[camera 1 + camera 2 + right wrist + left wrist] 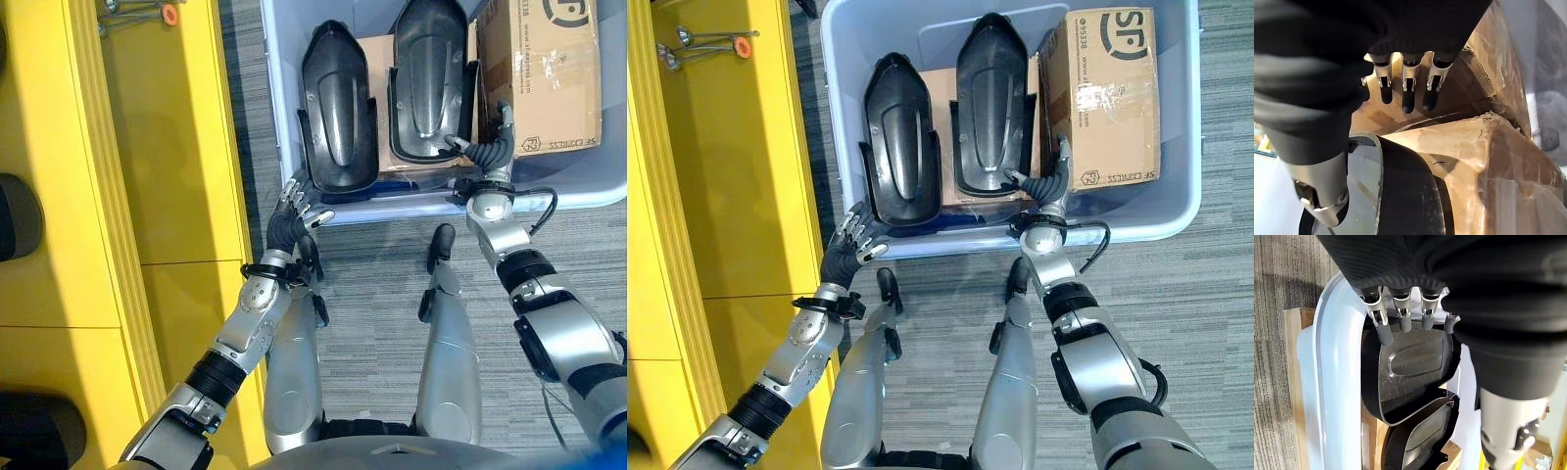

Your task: Move parts from the plastic box to the shelf.

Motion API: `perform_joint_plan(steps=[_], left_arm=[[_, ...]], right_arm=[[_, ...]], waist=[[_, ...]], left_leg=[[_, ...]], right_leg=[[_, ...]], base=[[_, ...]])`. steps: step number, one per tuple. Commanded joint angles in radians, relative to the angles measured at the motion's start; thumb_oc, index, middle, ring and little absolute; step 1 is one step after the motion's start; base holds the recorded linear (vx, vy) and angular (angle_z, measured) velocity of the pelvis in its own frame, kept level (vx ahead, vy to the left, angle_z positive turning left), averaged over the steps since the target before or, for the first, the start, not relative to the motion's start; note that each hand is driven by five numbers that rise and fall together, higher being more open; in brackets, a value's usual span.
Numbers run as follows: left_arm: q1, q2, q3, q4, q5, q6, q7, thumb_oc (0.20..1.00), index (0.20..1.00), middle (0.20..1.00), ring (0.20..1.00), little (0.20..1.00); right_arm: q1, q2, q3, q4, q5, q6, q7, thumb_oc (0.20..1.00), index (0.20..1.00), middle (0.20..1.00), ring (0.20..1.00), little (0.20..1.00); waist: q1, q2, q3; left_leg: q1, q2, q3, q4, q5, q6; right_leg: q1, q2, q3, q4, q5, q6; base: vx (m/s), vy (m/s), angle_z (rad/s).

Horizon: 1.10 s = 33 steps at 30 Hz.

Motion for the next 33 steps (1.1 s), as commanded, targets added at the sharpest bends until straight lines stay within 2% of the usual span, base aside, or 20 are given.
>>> perform_joint_plan(steps=[1,16,23,24,25,33], left_arm=[[0.053,0.047,-0.022,-0.065,-0.003,-0.027,-0.008,1.0,1.0,1.0,1.0,1.0],[0.025,0.061,-0.047,-0.093,-0.012,-0.032,-0.013,1.0,1.0,1.0,1.0,1.0],[0.023,0.065,-0.052,-0.102,-0.016,-0.029,-0.012,1.0,1.0,1.0,1.0,1.0],[0.024,0.07,-0.056,-0.109,-0.02,-0.03,-0.013,1.0,1.0,1.0,1.0,1.0],[0.027,0.074,-0.059,-0.114,-0.023,-0.029,-0.012,1.0,1.0,1.0,1.0,1.0],[0.03,0.075,-0.058,-0.12,-0.023,-0.023,-0.009,1.0,1.0,1.0,1.0,1.0]], right_arm=[[-0.036,-0.046,0.003,0.042,0.03,-0.017,-0.003,1.0,1.0,1.0,1.0,1.0],[-0.197,-0.114,0.082,0.231,0.025,0.019,0.027,1.0,1.0,1.0,1.0,1.0],[-0.234,-0.135,0.106,0.263,0.015,0.028,0.033,1.0,1.0,1.0,1.0,1.0],[-0.251,-0.143,0.113,0.275,0.012,0.032,0.035,1.0,1.0,1.0,1.0,1.0],[-0.264,-0.15,0.116,0.281,0.014,0.033,0.032,1.0,1.0,1.0,1.0,1.0],[-0.29,-0.174,0.111,0.322,0.027,0.037,0.025,1.0,1.0,1.0,1.0,1.0]], waist=[[0.023,0.013,0.004],[0.06,0.039,0.004],[0.068,0.047,0.004],[0.073,0.051,0.004],[0.076,0.054,0.004],[0.081,0.064,0.004]], left_leg=[[-0.04,0.02,-0.099,0.068,-0.05,-0.017],[-0.123,0.011,-0.128,0.122,-0.064,-0.008],[-0.192,0.011,-0.144,0.199,-0.094,0.006],[-0.192,0.01,-0.152,0.22,-0.126,0.0],[-0.204,0.008,-0.157,0.233,-0.133,0.001],[-0.233,0.0,-0.157,0.255,-0.14,0.004]], right_leg=[[-0.035,-0.028,-0.006,0.078,-0.045,0.04],[-0.093,-0.036,-0.009,0.127,-0.064,0.039],[-0.153,-0.042,-0.002,0.2,-0.089,0.03],[-0.151,-0.042,0.003,0.224,-0.123,0.036],[-0.161,-0.044,0.007,0.239,-0.129,0.035],[-0.192,-0.051,0.015,0.271,-0.142,0.031]], base=[[0.0,0.0,0.0],[0.0,0.0,0.03],[0.01,0.005,0.1],[0.07,0.021,0.06],[0.07,0.021,0.03],[0.0,0.015,0.03]])
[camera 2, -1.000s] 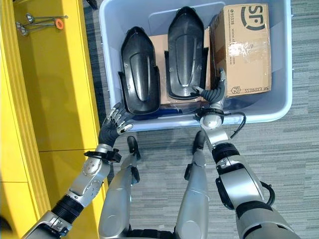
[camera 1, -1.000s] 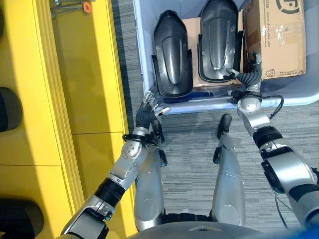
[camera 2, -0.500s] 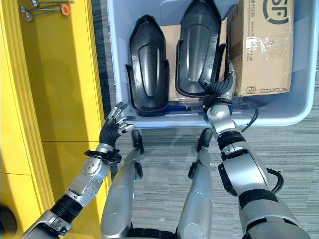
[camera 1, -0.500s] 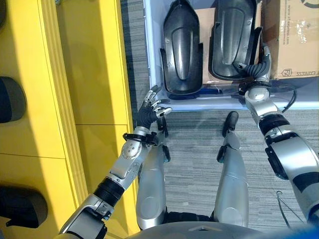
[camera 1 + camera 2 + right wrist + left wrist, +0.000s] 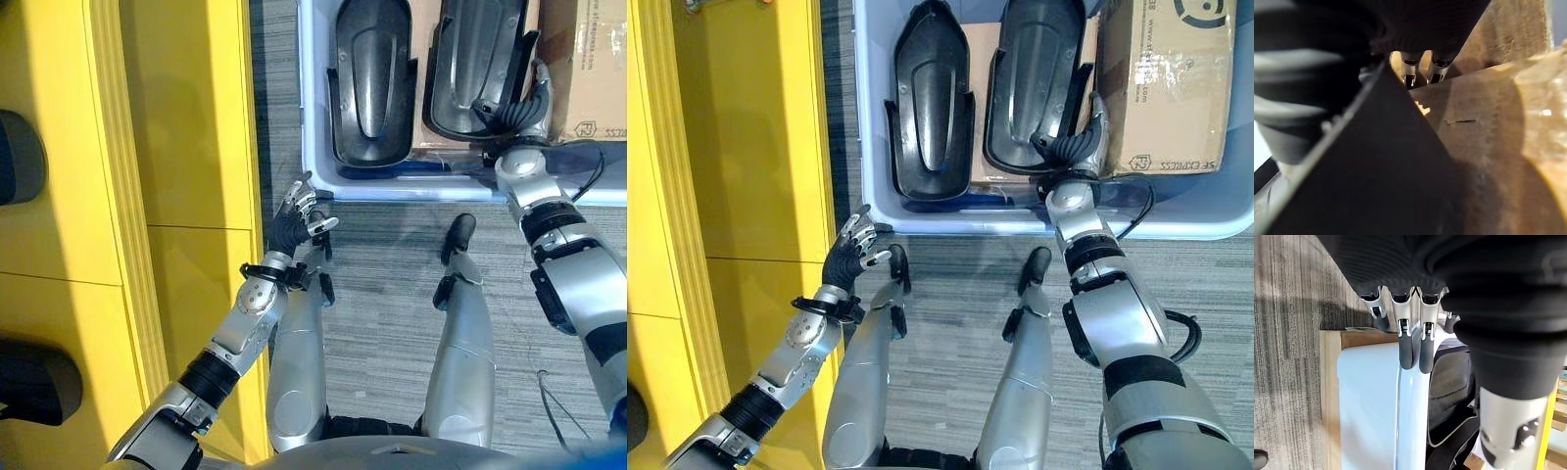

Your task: Move parts from the plastic box to the shelf.

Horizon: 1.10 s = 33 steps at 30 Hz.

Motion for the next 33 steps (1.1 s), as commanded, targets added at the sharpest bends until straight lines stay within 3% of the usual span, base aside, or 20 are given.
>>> perform_joint_plan(steps=[1,3,10,11,13,33], left_arm=[[0.035,0.018,-0.008,-0.083,-0.013,-0.021,0.003,1.0,1.0,1.0,1.0,1.0],[0.033,0.017,-0.008,-0.081,-0.015,-0.021,0.002,1.0,1.0,1.0,1.0,1.0],[0.032,0.02,-0.009,-0.08,-0.022,-0.023,0.001,1.0,1.0,1.0,1.0,1.0],[0.029,0.022,-0.006,-0.081,-0.023,-0.024,0.001,1.0,1.0,1.0,1.0,1.0],[0.029,0.022,-0.007,-0.078,-0.023,-0.021,0.0,1.0,1.0,1.0,1.0,1.0],[0.038,0.033,-0.001,-0.062,-0.037,-0.018,-0.03,1.0,1.0,1.0,1.0,1.0]], right_arm=[[0.007,-0.058,0.031,0.016,0.022,-0.003,-0.014,1.0,1.0,1.0,1.0,1.0],[0.012,-0.055,0.034,0.019,0.022,0.001,-0.009,0.2,0.2,0.2,0.2,0.2],[0.023,-0.054,0.027,0.018,0.027,0.004,-0.012,0.2,0.2,0.2,0.2,0.2],[0.024,-0.053,0.025,0.012,0.026,0.003,-0.015,0.2,0.2,0.2,0.2,0.2],[0.03,-0.051,0.02,0.001,0.031,-0.002,-0.016,0.2,0.2,0.2,0.2,0.2],[0.081,-0.049,0.002,-0.091,0.032,-0.018,-0.013,0.2,0.2,0.2,0.2,0.2]], waist=[[0.024,0.042,-0.011],[0.022,0.041,-0.011],[0.013,0.034,-0.011],[0.009,0.03,-0.011],[0.006,0.026,-0.011],[0.002,-0.003,-0.031]], left_leg=[[-0.025,0.017,-0.078,0.1,-0.113,0.001],[-0.025,0.016,-0.077,0.105,-0.116,0.001],[-0.009,0.012,-0.078,0.102,-0.12,0.003],[-0.021,0.009,-0.075,0.099,-0.095,0.01],[-0.009,0.01,-0.073,0.094,-0.095,0.009],[0.189,0.014,-0.074,-0.007,-0.072,-0.001]], right_leg=[[-0.008,-0.014,0.016,0.095,-0.08,0.037],[-0.01,-0.014,0.017,0.099,-0.08,0.037],[0.001,-0.013,0.028,0.103,-0.083,0.036],[-0.008,-0.013,0.025,0.092,-0.057,0.027],[0.0,-0.012,0.024,0.089,-0.057,0.027],[0.197,-0.006,-0.008,0.011,-0.045,0.037]], base=[[0.0,0.016,0.04],[0.0,0.0,0.0],[-0.01,0.001,0.0],[-0.08,0.003,0.0],[-0.04,0.002,0.0],[0.0,-0.001,0.0]])
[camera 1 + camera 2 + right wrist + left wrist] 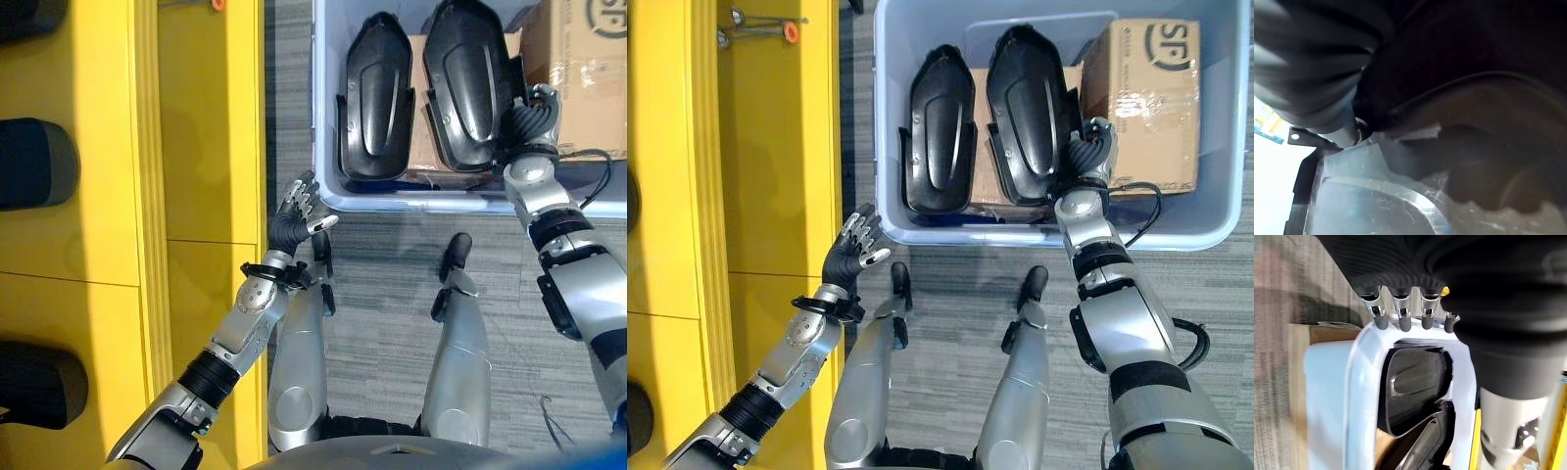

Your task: Move parts from the plastic box to the shelf.

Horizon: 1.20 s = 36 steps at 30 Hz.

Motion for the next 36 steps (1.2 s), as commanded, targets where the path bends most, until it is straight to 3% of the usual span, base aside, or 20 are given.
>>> perform_joint_plan(steps=[1,17,36], left_arm=[[0.035,0.032,0.001,-0.06,0.0,-0.029,-0.024,1.0,1.0,1.0,1.0,1.0],[0.078,0.05,0.013,-0.06,-0.014,-0.015,-0.06,1.0,1.0,1.0,1.0,1.0],[0.165,0.04,0.094,-0.037,0.017,0.011,-0.089,1.0,1.0,1.0,1.0,1.0]], right_arm=[[0.015,-0.038,0.005,-0.088,0.002,-0.044,-0.013,0.2,0.2,0.2,0.2,0.2],[0.095,0.001,-0.038,-0.196,0.017,-0.067,-0.004,0.2,0.2,0.2,0.2,0.2],[0.403,0.126,-0.095,-0.758,-0.03,-0.136,0.052,0.2,0.2,0.2,0.2,0.2]], waist=[[0.006,-0.003,-0.034],[0.014,-0.021,-0.083],[-0.009,-0.053,-0.175]], left_leg=[[0.027,0.021,-0.084,0.018,-0.062,-0.017],[0.143,0.025,-0.093,-0.042,-0.047,-0.024],[0.316,0.046,-0.091,-0.113,-0.04,-0.034]], right_leg=[[0.019,-0.007,-0.006,0.07,-0.061,0.03],[0.155,-0.004,-0.041,0.01,-0.056,0.035],[0.341,0.005,-0.08,-0.037,-0.068,0.038]], base=[[0.0,0.0,0.0],[0.0,-0.002,0.01],[0.02,0.001,0.01]])
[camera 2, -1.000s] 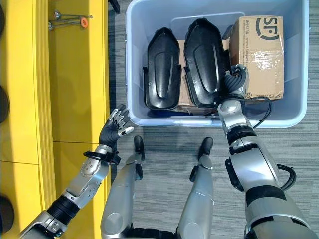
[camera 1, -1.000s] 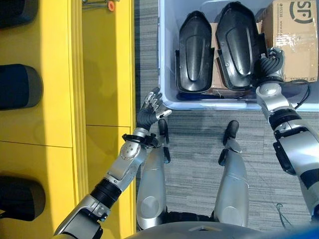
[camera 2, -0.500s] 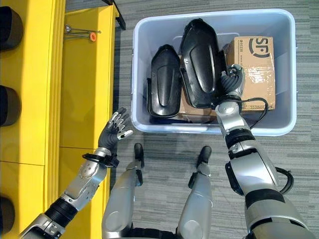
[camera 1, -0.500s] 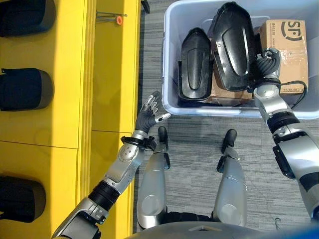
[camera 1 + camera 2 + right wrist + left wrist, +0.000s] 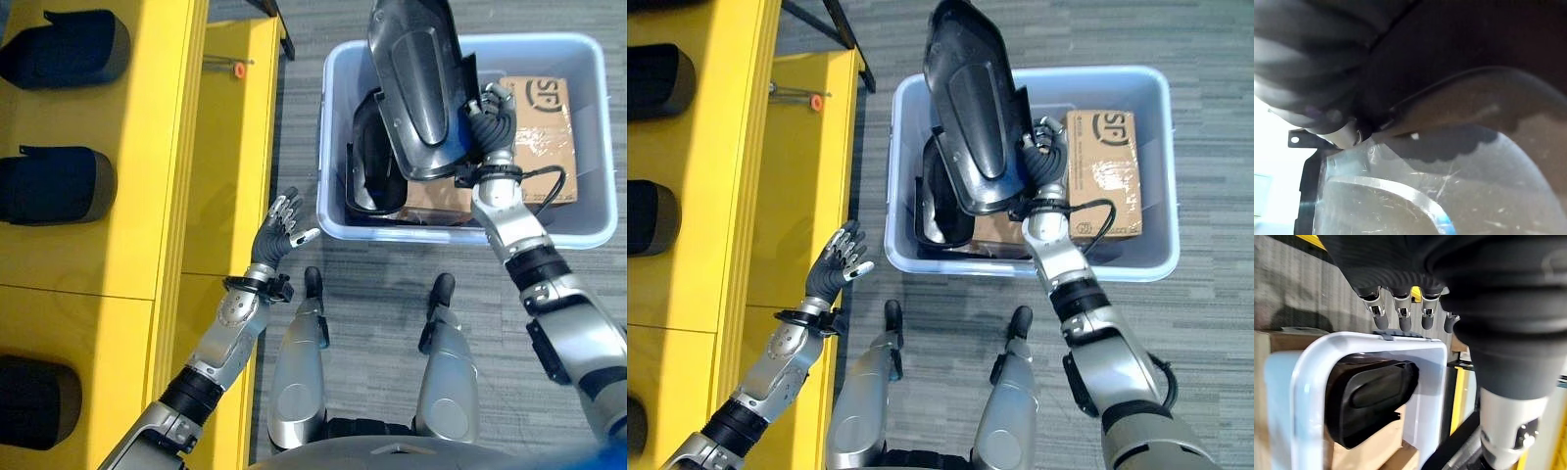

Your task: Move parts from the plastic box to the shelf.

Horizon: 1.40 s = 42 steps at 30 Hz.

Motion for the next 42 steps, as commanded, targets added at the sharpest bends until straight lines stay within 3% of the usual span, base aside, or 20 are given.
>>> perform_joint_plan(steps=[1,9,13,14,17,19,21,24,25,28,29,30,35,41,42], left_arm=[[0.037,0.002,0.002,-0.026,0.017,-0.029,-0.022,1.0,1.0,1.0,1.0,1.0],[0.112,-0.003,0.069,-0.017,0.053,-0.014,-0.026,1.0,1.0,1.0,1.0,1.0],[0.196,0.004,0.141,-0.046,0.065,-0.01,-0.02,1.0,1.0,1.0,1.0,1.0],[0.197,0.004,0.142,-0.048,0.065,-0.009,-0.02,1.0,1.0,1.0,1.0,1.0],[0.237,-0.007,0.174,-0.05,0.065,-0.01,-0.009,1.0,1.0,1.0,1.0,1.0],[0.242,-0.014,0.175,-0.047,0.068,-0.006,-0.005,1.0,1.0,1.0,1.0,1.0],[0.24,-0.025,0.166,-0.031,0.083,0.002,-0.015,1.0,1.0,1.0,1.0,1.0],[0.23,-0.036,0.151,-0.017,0.087,0.005,-0.021,1.0,1.0,1.0,1.0,1.0],[0.218,-0.055,0.142,-0.007,0.077,0.008,-0.02,1.0,1.0,1.0,1.0,1.0],[0.216,-0.061,0.13,-0.016,0.074,0.013,-0.029,1.0,1.0,1.0,1.0,1.0],[0.221,-0.066,0.133,-0.014,0.072,0.018,-0.031,1.0,1.0,1.0,1.0,1.0],[0.227,-0.069,0.134,-0.013,0.082,0.023,-0.034,1.0,1.0,1.0,1.0,1.0],[0.243,-0.073,0.147,-0.021,0.091,0.026,-0.036,1.0,1.0,1.0,1.0,1.0],[0.253,-0.063,0.18,-0.036,0.101,0.019,-0.027,1.0,1.0,1.0,1.0,1.0],[0.258,-0.066,0.186,-0.037,0.108,0.016,-0.023,1.0,1.0,1.0,1.0,1.0]], right_arm=[[0.061,0.018,-0.036,-0.105,-0.03,-0.104,0.021,0.2,0.2,0.2,0.2,0.2],[0.237,0.069,-0.008,-0.273,-0.07,-0.114,0.088,0.2,0.2,0.2,0.2,0.2],[0.225,0.112,0.061,-0.307,-0.047,-0.115,0.149,0.2,0.2,0.2,0.2,0.2],[0.225,0.113,0.062,-0.306,-0.047,-0.115,0.15,0.2,0.2,0.2,0.2,0.2],[0.188,0.134,0.088,-0.278,-0.017,-0.124,0.17,0.2,0.2,0.2,0.2,0.2],[0.172,0.134,0.092,-0.277,-0.001,-0.126,0.172,0.2,0.2,0.2,0.2,0.2],[0.208,0.121,0.081,-0.291,0.003,-0.122,0.177,0.2,0.2,0.2,0.2,0.2],[0.225,0.103,0.078,-0.308,-0.002,-0.116,0.174,0.2,0.2,0.2,0.2,0.2],[0.257,0.088,0.067,-0.337,0.004,-0.121,0.175,0.2,0.2,0.2,0.2,0.2],[0.296,0.098,0.056,-0.355,0.027,-0.123,0.175,0.2,0.2,0.2,0.2,0.2],[0.319,0.101,0.051,-0.366,0.029,-0.117,0.182,0.2,0.2,0.2,0.2,0.2],[0.331,0.099,0.043,-0.378,0.023,-0.113,0.18,0.2,0.2,0.2,0.2,0.2],[0.368,0.115,0.026,-0.403,0.03,-0.108,0.189,0.2,0.2,0.2,0.2,0.2],[0.378,0.136,0.024,-0.407,0.037,-0.099,0.196,0.2,0.2,0.2,0.2,0.2],[0.38,0.148,0.025,-0.405,0.041,-0.096,0.203,0.2,0.2,0.2,0.2,0.2]], waist=[[0.011,-0.006,-0.11],[-0.004,-0.01,-0.18],[0.017,-0.023,-0.21],[0.017,-0.023,-0.209],[0.046,-0.021,-0.226],[0.063,-0.018,-0.236],[0.059,-0.029,-0.255],[0.062,-0.036,-0.255],[0.048,-0.053,-0.263],[0.031,-0.057,-0.289],[0.026,-0.056,-0.31],[0.02,-0.051,-0.321],[0.021,-0.039,-0.344],[0.055,-0.049,-0.36],[0.068,-0.053,-0.361]], left_leg=[[0.064,0.038,-0.075,-0.018,-0.042,-0.025],[0.198,0.093,-0.081,-0.123,0.018,-0.051],[0.28,0.166,-0.078,-0.142,0.055,-0.05],[0.284,0.167,-0.076,-0.145,0.056,-0.05],[0.292,0.21,-0.092,-0.183,0.164,-0.075],[0.268,0.215,-0.116,-0.222,0.281,-0.094],[0.248,0.203,-0.078,-0.236,0.294,-0.083],[0.244,0.164,-0.089,-0.213,0.273,-0.071],[0.274,0.137,-0.025,-0.109,0.165,-0.046],[0.331,0.107,0.015,-0.039,0.056,-0.031],[0.364,0.076,0.014,-0.058,-0.001,-0.027],[0.359,0.06,0.024,-0.093,-0.022,-0.019],[0.373,0.018,0.039,-0.144,-0.069,0.001],[0.368,-0.037,0.023,-0.178,-0.085,0.024],[0.366,-0.065,0.009,-0.187,-0.092,0.038]], right_leg=[[0.043,-0.012,-0.015,0.091,-0.085,0.036],[0.144,0.015,-0.076,0.152,-0.176,0.022],[0.159,0.077,-0.093,0.301,-0.298,-0.031],[0.16,0.078,-0.092,0.302,-0.299,-0.031],[0.159,0.122,-0.115,0.327,-0.336,-0.056],[0.167,0.131,-0.15,0.319,-0.343,-0.062],[0.194,0.117,-0.188,0.27,-0.33,-0.071],[0.224,0.109,-0.209,0.202,-0.299,-0.074],[0.267,0.097,-0.263,0.126,-0.275,-0.078],[0.299,0.101,-0.325,0.047,-0.245,-0.082],[0.314,0.093,-0.351,0.027,-0.227,-0.068],[0.329,0.082,-0.369,0.017,-0.209,-0.053],[0.369,0.037,-0.387,0.014,-0.176,-0.026],[0.41,-0.015,-0.437,-0.05,-0.103,0.015],[0.415,-0.035,-0.444,-0.066,-0.074,0.031]], base=[[0.05,-0.027,0.01],[0.04,-0.093,0.12],[0.0,-0.231,-0.01],[-0.03,-0.217,-0.07],[-0.06,-0.212,-0.04],[-0.07,-0.186,-0.04],[-0.07,-0.139,0.35],[-0.07,-0.107,0.65],[-0.08,-0.123,0.73],[-0.08,-0.026,1.02],[-0.01,0.125,1.36],[0.02,0.117,0.66],[0.04,0.189,0.64],[0.0,0.214,0.29],[0.01,0.235,0.17]])
